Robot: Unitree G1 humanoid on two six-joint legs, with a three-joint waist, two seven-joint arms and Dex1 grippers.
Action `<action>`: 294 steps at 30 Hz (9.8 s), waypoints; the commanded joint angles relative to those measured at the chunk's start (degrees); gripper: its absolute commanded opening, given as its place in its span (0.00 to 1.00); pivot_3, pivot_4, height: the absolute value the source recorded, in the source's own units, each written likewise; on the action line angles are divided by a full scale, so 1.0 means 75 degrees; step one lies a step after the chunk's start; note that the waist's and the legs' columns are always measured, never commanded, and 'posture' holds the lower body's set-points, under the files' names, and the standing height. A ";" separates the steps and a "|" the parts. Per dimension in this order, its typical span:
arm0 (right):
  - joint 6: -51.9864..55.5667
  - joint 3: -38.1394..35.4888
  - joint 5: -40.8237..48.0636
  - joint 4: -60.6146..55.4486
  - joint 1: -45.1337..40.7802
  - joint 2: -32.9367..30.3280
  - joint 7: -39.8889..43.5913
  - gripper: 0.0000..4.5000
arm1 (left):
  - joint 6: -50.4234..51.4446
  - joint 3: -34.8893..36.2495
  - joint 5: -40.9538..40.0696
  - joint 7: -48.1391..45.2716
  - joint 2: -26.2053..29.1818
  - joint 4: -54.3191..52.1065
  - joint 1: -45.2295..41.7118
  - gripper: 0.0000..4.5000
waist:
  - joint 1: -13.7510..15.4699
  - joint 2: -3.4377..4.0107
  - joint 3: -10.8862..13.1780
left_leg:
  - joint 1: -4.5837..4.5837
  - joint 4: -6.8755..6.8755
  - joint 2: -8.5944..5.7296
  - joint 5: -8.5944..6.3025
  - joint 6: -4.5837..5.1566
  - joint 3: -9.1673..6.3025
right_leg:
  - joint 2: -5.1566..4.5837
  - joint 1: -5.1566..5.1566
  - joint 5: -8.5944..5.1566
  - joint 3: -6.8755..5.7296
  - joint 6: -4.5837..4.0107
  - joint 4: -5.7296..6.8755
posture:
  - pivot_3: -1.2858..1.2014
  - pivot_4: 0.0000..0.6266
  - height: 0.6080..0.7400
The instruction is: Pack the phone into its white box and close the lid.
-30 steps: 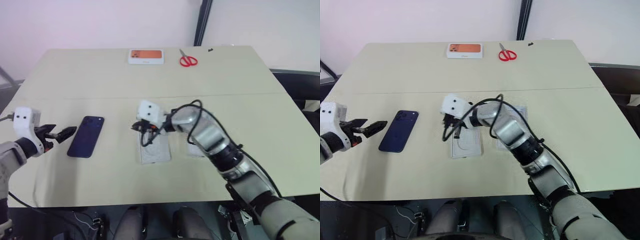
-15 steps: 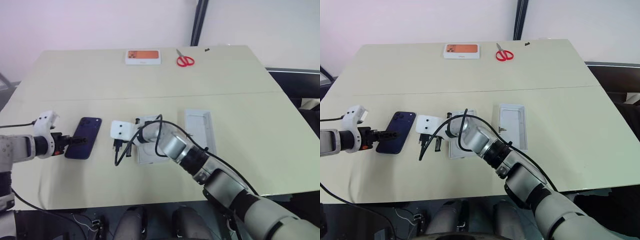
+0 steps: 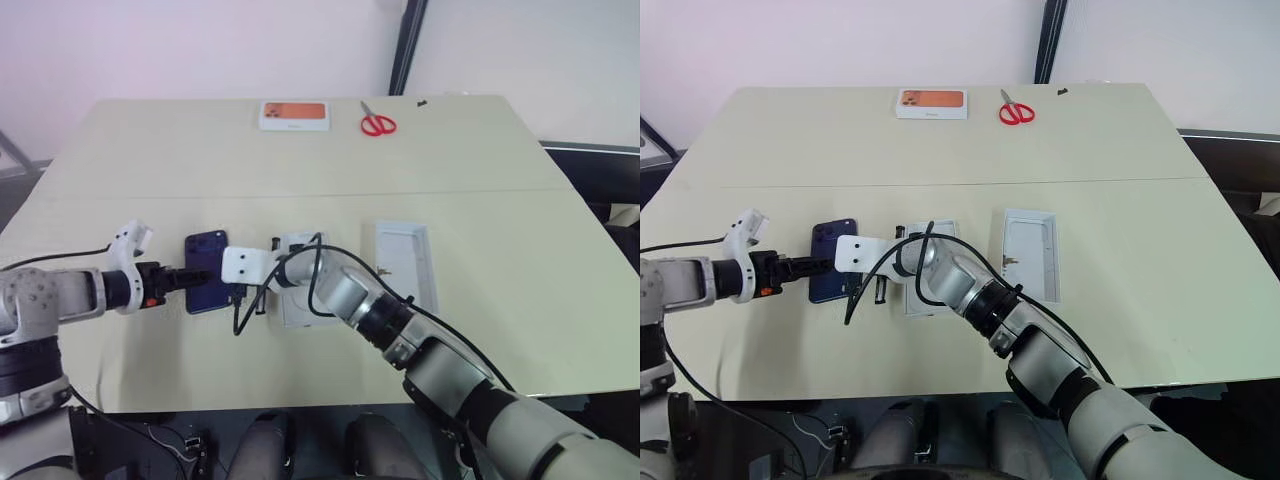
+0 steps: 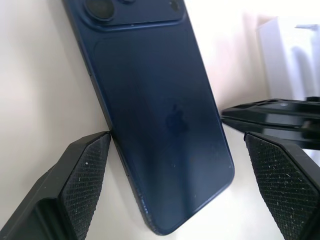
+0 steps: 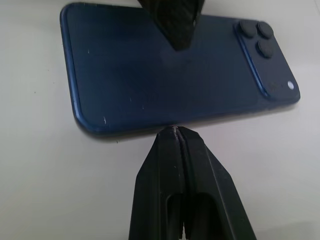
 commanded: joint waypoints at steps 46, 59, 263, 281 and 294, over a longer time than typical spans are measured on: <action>0.0174 -0.0543 -0.0052 -0.1804 0.0143 -0.0390 0.0525 0.00 | 0.0196 0.1534 -0.2043 0.2448 -0.0981 0.0924 -0.0652 0.01 | -0.0065 -0.0005 0.0001 | 0.0025 -0.0022 -0.0006 0.0004 -0.0009 -0.0016 | 0.0000 0.0017 0.0000 0.0000 0.0000 -0.0010 | 0.52 0.24 1.00; 0.1539 -0.1905 0.1003 -0.5014 0.0980 -0.2595 0.1799 0.00 | 0.0196 0.2555 -0.3747 0.4787 -0.3495 -0.0557 -0.1964 0.01 | 0.0171 -0.0038 0.0016 | 0.0013 -0.0005 -0.0007 0.0002 -0.0007 -0.0017 | -0.0003 0.0026 0.0001 0.0000 0.0002 -0.0024 | 0.52 0.24 1.00; 0.6584 -0.5805 1.7007 -0.5761 0.2905 -0.3229 -0.7852 0.01 | -1.0209 -0.2742 0.2193 -0.3700 -0.0285 -0.0255 0.0742 0.00 | 0.0116 0.0018 0.0046 | 0.0015 -0.0013 0.0005 -0.0037 0.0080 -0.0029 | 0.0009 0.0144 -0.0003 -0.0004 0.0007 -0.0201 | 0.52 0.24 1.00; 0.5603 -0.4643 1.7007 -0.6838 0.5303 -0.3711 -0.8971 0.01 | -1.0047 -0.3869 0.2350 -0.4025 -0.0640 -0.0598 0.0346 0.00 | 0.0147 0.0026 0.0046 | 0.0025 -0.0023 0.0006 -0.0038 0.0081 -0.0029 | 0.0015 0.0140 -0.0003 0.0001 0.0007 -0.0196 | 0.52 0.24 1.00; 0.6839 -0.4978 1.6957 -0.5367 0.2617 -0.6276 -0.7679 0.77 | -0.9969 -0.5480 0.3566 -0.3969 -0.1360 0.0033 -0.0792 0.00 | 0.0183 0.0035 0.0052 | 0.0048 -0.0035 0.0006 -0.0044 0.0092 -0.0026 | 0.0014 0.0176 -0.0003 0.0002 0.0007 -0.0232 | 0.52 0.24 1.00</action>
